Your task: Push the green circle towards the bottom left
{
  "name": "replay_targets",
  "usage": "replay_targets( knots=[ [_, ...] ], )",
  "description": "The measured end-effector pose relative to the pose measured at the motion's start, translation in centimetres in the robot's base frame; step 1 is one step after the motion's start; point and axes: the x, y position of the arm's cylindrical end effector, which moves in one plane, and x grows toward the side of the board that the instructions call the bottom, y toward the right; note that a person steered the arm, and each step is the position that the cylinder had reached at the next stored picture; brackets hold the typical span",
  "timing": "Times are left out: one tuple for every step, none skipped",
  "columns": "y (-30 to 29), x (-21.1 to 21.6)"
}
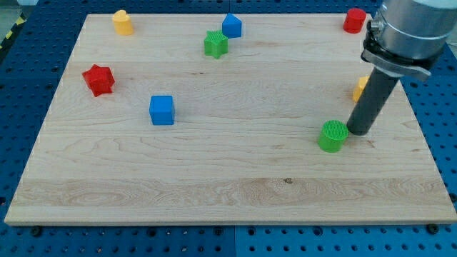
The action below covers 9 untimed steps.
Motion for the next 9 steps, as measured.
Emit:
replay_targets(
  knots=[
    [-0.3,1.5],
    [-2.3,1.6],
    [-3.0,1.6],
    [-2.6,1.4],
    [-2.2,0.2],
    [-2.2,0.0],
    [-3.0,0.0],
    [-5.0,0.0],
    [-6.4,0.0]
  ],
)
